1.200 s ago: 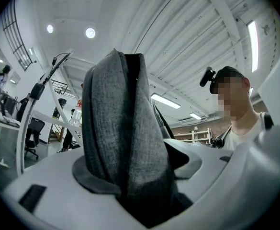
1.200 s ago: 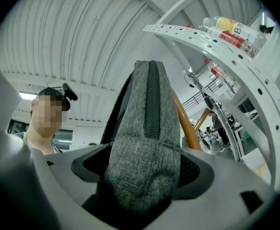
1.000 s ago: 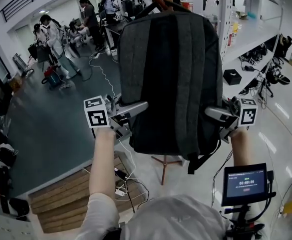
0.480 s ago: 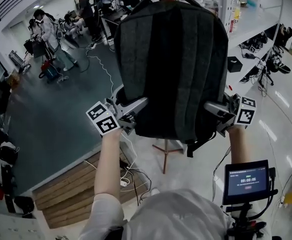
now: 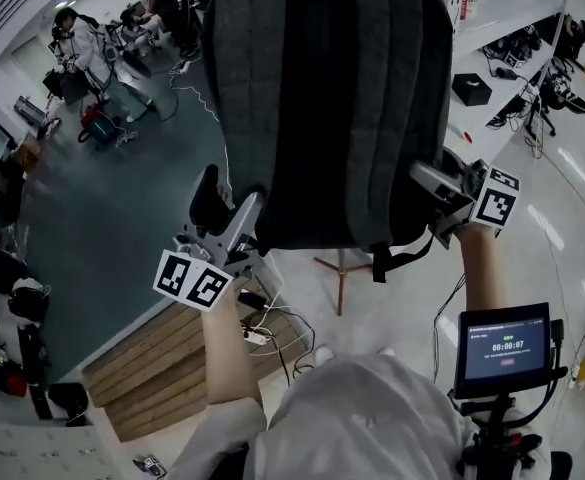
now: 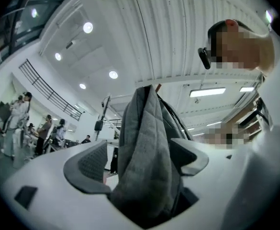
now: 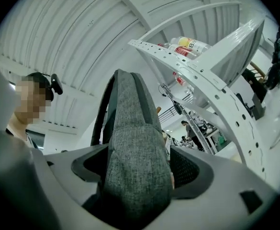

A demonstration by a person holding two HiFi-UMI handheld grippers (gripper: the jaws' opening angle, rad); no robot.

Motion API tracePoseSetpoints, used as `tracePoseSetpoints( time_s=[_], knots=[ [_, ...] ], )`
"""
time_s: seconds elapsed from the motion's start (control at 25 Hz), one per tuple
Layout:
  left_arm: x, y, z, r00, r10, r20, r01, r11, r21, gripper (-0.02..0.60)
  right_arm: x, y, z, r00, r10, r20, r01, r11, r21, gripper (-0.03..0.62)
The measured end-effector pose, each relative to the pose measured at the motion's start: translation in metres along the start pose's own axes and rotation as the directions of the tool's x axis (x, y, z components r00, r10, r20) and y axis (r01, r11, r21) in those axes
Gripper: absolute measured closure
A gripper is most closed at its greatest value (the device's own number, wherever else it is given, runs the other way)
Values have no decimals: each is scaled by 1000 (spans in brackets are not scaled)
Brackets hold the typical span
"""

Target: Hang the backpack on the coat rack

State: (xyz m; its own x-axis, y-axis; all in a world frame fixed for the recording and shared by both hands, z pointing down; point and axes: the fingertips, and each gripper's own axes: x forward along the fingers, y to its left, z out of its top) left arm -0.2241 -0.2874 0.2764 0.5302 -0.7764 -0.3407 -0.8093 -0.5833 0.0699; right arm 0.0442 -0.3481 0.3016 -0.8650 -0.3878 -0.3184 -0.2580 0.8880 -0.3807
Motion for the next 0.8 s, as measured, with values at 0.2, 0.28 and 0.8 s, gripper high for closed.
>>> tracePoseSetpoints(
  time_s=[0.2,0.28,0.8],
  knots=[
    [-9,-46,-7,990,-141,-18,140,989,-38,336,2,-6,-2,999,-41,21,42,999,-20,189],
    [9,-79,-18,966,-257,-41,254,965,-57,395,4,-4,-3,999,-42,27,43,999,-28,189],
    [74,-116,-71,957,-213,-196,216,976,-2,434,-60,76,46,976,-41,212,130,897,-423,189]
  ],
)
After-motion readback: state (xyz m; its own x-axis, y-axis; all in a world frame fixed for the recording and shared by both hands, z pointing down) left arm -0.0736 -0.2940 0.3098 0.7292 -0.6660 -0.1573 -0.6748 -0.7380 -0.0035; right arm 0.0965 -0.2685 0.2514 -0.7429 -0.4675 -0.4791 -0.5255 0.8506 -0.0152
